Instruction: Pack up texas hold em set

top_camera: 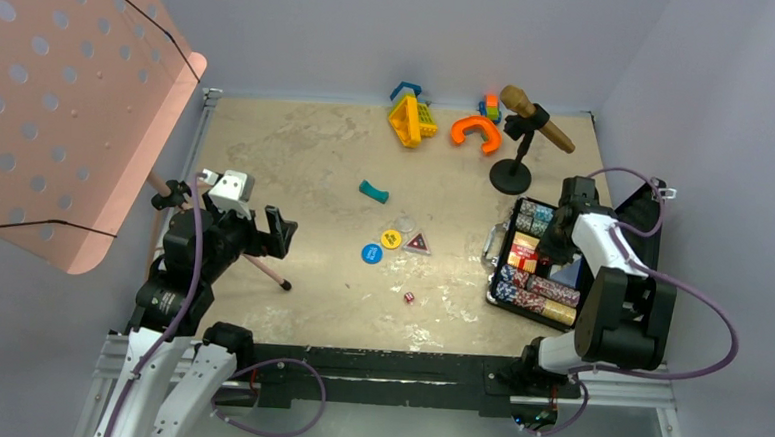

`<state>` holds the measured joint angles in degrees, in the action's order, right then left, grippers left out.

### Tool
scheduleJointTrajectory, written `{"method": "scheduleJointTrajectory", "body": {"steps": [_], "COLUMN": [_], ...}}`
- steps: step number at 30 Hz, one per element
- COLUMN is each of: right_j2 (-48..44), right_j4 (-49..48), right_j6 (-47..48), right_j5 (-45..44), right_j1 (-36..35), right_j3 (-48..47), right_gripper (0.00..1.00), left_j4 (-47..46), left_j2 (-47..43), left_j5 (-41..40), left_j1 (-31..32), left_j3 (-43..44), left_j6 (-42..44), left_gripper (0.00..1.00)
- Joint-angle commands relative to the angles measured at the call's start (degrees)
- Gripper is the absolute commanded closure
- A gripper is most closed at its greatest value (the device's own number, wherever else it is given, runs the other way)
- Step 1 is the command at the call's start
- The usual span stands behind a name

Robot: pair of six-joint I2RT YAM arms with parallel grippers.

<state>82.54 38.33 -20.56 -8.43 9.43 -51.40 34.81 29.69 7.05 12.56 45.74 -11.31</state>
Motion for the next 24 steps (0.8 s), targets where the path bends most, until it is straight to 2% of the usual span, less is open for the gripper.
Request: {"method": "scheduleJointTrajectory", "body": {"steps": [1,14,24], "right_j2": [0.85,-4.02,-1.89], "right_j4": [0.11,0.48,1.67], "right_j6": [-1.39,-2.42,-3.20], "right_j5": [-1.42,-1.57,-1.84], "right_j1": [0.37,0.38,0.38], "right_j3": [-1.82,0.14,0.07], "right_gripper": [1.00,1.00,1.00], "left_j4": [-2.46,-2.47,-2.38], "left_j2": [0.28,0.37,0.10], "left_j5": [0.35,0.58,0.44], "left_j1": [0.28,0.28,0.59], "left_j3": [-0.32,-0.30,-0.25], "left_j6": [0.59,0.52,0.45], "left_gripper": [0.01,0.00,0.01]}}
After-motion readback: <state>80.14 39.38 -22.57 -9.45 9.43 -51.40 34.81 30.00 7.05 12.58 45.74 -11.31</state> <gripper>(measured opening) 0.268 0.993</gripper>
